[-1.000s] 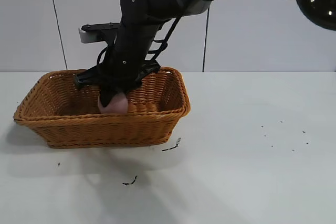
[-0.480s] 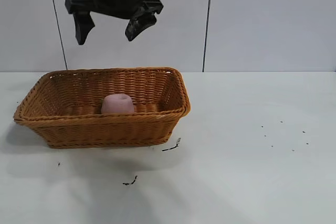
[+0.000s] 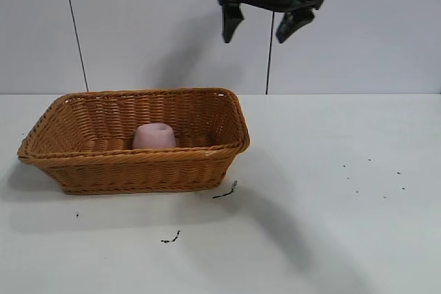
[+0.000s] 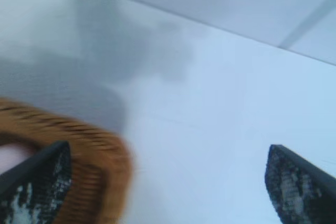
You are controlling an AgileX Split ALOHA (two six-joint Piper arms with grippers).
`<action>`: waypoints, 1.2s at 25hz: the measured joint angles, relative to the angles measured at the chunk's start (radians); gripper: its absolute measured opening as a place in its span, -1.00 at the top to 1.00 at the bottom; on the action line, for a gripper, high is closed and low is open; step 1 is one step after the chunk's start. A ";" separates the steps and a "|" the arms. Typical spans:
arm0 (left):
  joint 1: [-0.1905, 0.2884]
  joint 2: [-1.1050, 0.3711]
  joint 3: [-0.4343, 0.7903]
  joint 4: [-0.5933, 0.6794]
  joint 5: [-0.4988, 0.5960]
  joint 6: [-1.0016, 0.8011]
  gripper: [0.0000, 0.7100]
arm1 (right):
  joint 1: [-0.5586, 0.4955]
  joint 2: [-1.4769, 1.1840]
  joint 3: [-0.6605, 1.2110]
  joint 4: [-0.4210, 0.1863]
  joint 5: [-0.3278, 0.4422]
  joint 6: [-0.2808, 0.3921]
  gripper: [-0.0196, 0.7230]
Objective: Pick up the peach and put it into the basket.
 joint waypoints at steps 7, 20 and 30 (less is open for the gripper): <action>0.000 0.000 0.000 0.000 0.000 0.000 -0.95 | -0.138 0.000 0.000 -0.005 0.061 0.000 -0.92; 0.000 0.000 0.000 0.000 0.000 0.000 -0.95 | -0.175 -0.067 0.030 -0.032 0.130 -0.003 -0.92; 0.000 0.000 0.000 0.000 0.000 0.000 -0.95 | -0.175 -0.387 0.469 0.000 0.128 -0.003 -0.92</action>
